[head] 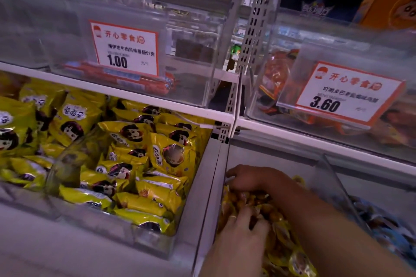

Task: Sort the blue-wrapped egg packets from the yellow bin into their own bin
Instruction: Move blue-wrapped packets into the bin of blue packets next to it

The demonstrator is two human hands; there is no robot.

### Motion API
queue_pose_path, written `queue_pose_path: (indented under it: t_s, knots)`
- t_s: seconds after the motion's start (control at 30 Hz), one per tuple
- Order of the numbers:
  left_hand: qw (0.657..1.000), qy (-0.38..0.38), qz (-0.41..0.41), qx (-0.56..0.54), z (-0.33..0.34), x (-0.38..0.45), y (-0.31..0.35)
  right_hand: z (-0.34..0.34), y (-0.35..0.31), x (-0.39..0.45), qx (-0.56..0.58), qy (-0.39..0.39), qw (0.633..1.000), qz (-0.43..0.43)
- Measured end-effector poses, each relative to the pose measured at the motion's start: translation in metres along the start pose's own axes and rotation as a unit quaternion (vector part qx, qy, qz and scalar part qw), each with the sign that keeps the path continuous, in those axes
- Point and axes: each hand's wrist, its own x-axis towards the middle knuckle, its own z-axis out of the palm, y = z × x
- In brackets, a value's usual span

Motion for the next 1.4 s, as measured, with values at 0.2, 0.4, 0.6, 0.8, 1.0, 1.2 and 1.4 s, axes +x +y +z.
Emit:
queue_pose_path:
  t_s: [0.2,0.4,0.6,0.8,1.0,1.2,1.4]
  knots:
    - [1.0,0.003,-0.011,-0.011,0.004,0.001,-0.002,0.003,-0.007,0.002,0.014,0.031,0.999,-0.019]
    - [1.0,-0.013,-0.022,-0.013,0.007,0.004,-0.003,-0.001,0.003,-0.008,0.073,0.0,0.997,-0.02]
    - [1.0,-0.011,-0.009,-0.003,0.01,0.004,-0.005,-0.008,-0.008,-0.013,-0.015,-0.066,0.998,-0.001]
    - [1.0,0.01,0.007,-0.02,0.003,0.002,-0.004,-0.005,-0.005,-0.013,0.046,0.002,0.999,-0.012]
    - [0.981,0.14,0.029,-0.131,-0.001,-0.003,-0.002,-0.004,0.015,-0.04,0.414,0.227,0.881,-0.035]
    - [0.931,0.253,-0.02,-0.263,-0.002,0.017,0.004,0.008,0.023,-0.138,0.719,0.258,0.638,-0.096]
    - [0.659,0.216,-0.149,-0.705,-0.004,0.031,0.038,0.045,0.015,-0.219,0.841,0.212,0.498,-0.025]
